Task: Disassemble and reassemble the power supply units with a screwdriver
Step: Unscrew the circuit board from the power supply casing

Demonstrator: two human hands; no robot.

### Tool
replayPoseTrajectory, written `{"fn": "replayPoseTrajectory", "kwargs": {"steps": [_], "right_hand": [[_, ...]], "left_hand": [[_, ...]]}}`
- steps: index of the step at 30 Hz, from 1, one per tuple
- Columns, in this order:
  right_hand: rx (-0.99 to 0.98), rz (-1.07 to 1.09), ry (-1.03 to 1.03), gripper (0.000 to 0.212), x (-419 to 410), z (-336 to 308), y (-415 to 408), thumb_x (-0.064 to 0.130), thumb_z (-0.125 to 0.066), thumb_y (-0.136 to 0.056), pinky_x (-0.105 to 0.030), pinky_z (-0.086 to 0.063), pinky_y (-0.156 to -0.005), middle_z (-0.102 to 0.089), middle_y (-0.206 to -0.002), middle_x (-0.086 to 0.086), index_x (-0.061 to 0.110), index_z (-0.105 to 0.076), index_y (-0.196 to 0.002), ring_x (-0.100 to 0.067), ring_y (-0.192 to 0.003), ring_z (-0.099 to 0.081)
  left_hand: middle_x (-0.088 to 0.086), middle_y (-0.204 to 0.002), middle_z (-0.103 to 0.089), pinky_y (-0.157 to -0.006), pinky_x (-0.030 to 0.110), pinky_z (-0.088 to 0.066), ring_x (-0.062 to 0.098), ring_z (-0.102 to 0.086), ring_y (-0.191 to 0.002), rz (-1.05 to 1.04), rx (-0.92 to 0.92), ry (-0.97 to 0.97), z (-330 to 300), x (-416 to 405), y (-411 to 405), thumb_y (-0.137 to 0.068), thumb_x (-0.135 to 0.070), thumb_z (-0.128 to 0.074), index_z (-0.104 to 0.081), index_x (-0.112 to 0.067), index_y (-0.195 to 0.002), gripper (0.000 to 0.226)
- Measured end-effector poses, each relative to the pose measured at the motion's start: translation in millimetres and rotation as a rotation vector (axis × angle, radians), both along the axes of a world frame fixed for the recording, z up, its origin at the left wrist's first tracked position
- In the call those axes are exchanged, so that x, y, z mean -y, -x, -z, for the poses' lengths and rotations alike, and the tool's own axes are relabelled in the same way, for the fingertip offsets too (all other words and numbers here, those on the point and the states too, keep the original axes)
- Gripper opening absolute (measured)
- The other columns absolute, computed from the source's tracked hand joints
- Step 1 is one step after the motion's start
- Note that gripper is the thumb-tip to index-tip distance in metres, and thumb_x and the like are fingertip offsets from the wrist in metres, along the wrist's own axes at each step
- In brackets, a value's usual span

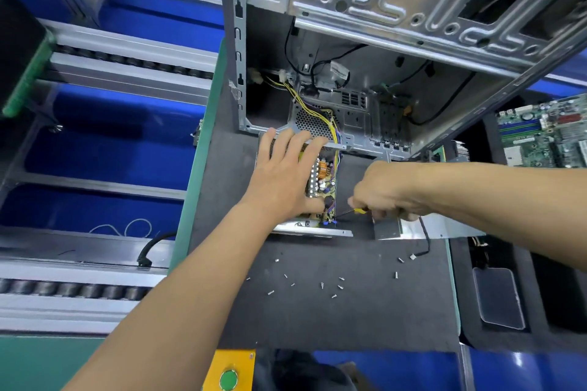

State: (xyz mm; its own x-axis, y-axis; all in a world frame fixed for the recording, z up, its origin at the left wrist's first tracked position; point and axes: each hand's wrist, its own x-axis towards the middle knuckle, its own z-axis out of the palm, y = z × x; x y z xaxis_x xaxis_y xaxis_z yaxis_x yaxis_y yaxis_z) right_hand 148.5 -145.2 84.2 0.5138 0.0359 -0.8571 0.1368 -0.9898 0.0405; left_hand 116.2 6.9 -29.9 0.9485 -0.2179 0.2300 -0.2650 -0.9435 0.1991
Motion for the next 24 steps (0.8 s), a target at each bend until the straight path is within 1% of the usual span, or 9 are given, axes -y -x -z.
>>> {"fn": "replayPoseTrajectory", "kwargs": {"steps": [2,3,5,8,10,13,16,18,24], "right_hand": [[0.040,0.058,0.014,0.020,2.8,-2.8,2.1,0.017,-0.051,-0.094,-0.023,-0.041,-0.049,-0.061,-0.073,-0.012,0.008,-0.060,-0.079,-0.021,-0.046,-0.042],[0.074,-0.007,0.026,0.018,4.9,-5.3,5.7,0.019,-0.052,-0.092,-0.028,-0.051,-0.059,-0.067,-0.085,-0.012,0.007,-0.064,-0.086,-0.025,-0.059,-0.054],[0.177,-0.229,-0.006,0.021,9.7,-10.4,15.4,0.022,-0.053,-0.089,-0.034,-0.053,-0.072,-0.063,-0.100,-0.011,0.009,-0.062,-0.104,-0.031,-0.089,-0.061],[0.271,-0.784,-0.012,0.019,14.5,-17.7,23.7,0.012,-0.048,-0.090,-0.035,-0.041,-0.054,-0.050,-0.094,-0.010,0.012,-0.055,-0.108,-0.033,-0.087,-0.057],[0.308,-1.132,-0.006,0.022,17.8,-20.0,20.8,0.006,-0.047,-0.090,-0.036,-0.041,-0.058,-0.057,-0.099,-0.009,0.012,-0.056,-0.108,-0.033,-0.092,-0.061],[0.300,-1.423,0.005,0.024,19.8,-23.7,9.8,0.007,-0.047,-0.089,-0.034,-0.029,-0.051,-0.063,-0.095,-0.008,0.011,-0.058,-0.110,-0.033,-0.088,-0.063],[0.259,-1.384,0.050,0.009,14.9,-17.9,8.7,0.008,-0.049,-0.088,-0.032,-0.023,-0.046,-0.044,-0.068,-0.004,0.011,-0.053,-0.096,-0.032,-0.070,-0.054],[0.253,-1.197,0.031,0.008,9.9,-13.9,13.5,0.014,-0.050,-0.090,-0.030,-0.025,-0.047,-0.030,-0.063,-0.001,0.016,-0.044,-0.086,-0.029,-0.064,-0.043],[0.196,-0.502,0.013,0.019,-3.2,-10.3,13.4,0.019,-0.048,-0.094,-0.023,-0.033,-0.050,-0.043,-0.071,-0.003,0.015,-0.051,-0.075,-0.030,-0.069,-0.052]], "left_hand": [[0.010,-0.133,-0.052,-0.118,0.056,-0.017,0.037,-0.045,-0.128,0.002,-0.025,-0.014,-1.5,-0.5,1.2,-0.050,-0.063,-0.076,-0.047,-0.016,-0.144,0.109],[0.010,-0.133,-0.051,-0.118,0.057,-0.017,0.037,-0.045,-0.129,0.004,-0.034,-0.017,-1.8,-0.6,1.7,-0.051,-0.063,-0.077,-0.046,-0.016,-0.145,0.109],[0.009,-0.135,-0.050,-0.118,0.057,-0.015,0.036,-0.043,-0.130,0.013,-0.041,-0.018,-2.5,-1.6,1.4,-0.052,-0.062,-0.078,-0.045,-0.016,-0.146,0.110],[0.009,-0.136,-0.048,-0.118,0.056,-0.012,0.035,-0.040,-0.130,0.014,-0.048,-0.013,-0.9,-2.1,0.9,-0.053,-0.064,-0.076,-0.043,-0.016,-0.146,0.110],[0.009,-0.135,-0.048,-0.118,0.056,-0.012,0.035,-0.041,-0.130,0.010,-0.038,-0.018,-0.3,-1.9,0.8,-0.053,-0.065,-0.076,-0.043,-0.016,-0.146,0.109],[0.009,-0.134,-0.049,-0.118,0.056,-0.016,0.036,-0.042,-0.130,0.007,-0.018,-0.005,0.6,-2.0,1.3,-0.053,-0.065,-0.075,-0.045,-0.016,-0.145,0.108],[0.009,-0.133,-0.050,-0.117,0.057,-0.017,0.037,-0.044,-0.129,0.009,-0.009,0.009,0.2,-1.6,0.2,-0.053,-0.063,-0.077,-0.046,-0.016,-0.144,0.108],[0.009,-0.133,-0.050,-0.117,0.057,-0.017,0.037,-0.043,-0.129,0.007,-0.013,0.024,0.4,-1.6,0.3,-0.052,-0.062,-0.076,-0.046,-0.017,-0.144,0.107],[0.008,-0.137,-0.048,-0.119,0.054,-0.009,0.036,-0.040,-0.132,0.001,-0.037,0.034,0.1,-1.9,0.3,-0.057,-0.064,-0.068,-0.041,-0.018,-0.148,0.105]]}}
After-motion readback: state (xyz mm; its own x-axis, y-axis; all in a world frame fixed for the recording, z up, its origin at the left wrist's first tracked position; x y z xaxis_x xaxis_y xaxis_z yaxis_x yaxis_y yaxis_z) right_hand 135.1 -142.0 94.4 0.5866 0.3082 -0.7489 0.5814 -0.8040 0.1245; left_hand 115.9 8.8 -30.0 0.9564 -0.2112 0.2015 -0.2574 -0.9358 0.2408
